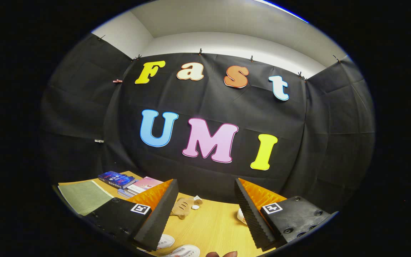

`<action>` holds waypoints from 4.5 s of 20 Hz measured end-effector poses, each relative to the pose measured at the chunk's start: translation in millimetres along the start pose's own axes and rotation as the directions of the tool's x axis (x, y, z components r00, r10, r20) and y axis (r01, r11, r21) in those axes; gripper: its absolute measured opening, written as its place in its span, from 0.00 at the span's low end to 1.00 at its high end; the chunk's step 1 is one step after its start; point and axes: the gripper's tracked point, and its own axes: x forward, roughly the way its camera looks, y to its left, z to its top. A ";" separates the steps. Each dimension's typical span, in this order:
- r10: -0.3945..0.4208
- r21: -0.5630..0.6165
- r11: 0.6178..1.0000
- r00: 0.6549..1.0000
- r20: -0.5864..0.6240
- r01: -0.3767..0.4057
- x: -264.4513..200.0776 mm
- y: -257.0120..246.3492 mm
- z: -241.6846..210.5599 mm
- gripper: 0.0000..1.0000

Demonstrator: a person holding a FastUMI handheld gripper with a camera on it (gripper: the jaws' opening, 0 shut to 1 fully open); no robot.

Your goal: Open the storage box then place both shoes into the box .Put the left shoe in first, then the right shoe, with the right side of both shoes facing outward in a uniform manner.

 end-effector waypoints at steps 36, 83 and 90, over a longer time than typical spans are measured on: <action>0.718 0.711 0.652 0.514 -0.469 -0.263 -86.4 309.6 -233.2 0.89; 0.974 0.910 0.085 0.227 0.011 -0.405 -15.7 541.8 -2.8 0.18; 0.969 0.864 0.163 0.243 -0.049 -0.476 -18.2 557.7 -15.8 0.86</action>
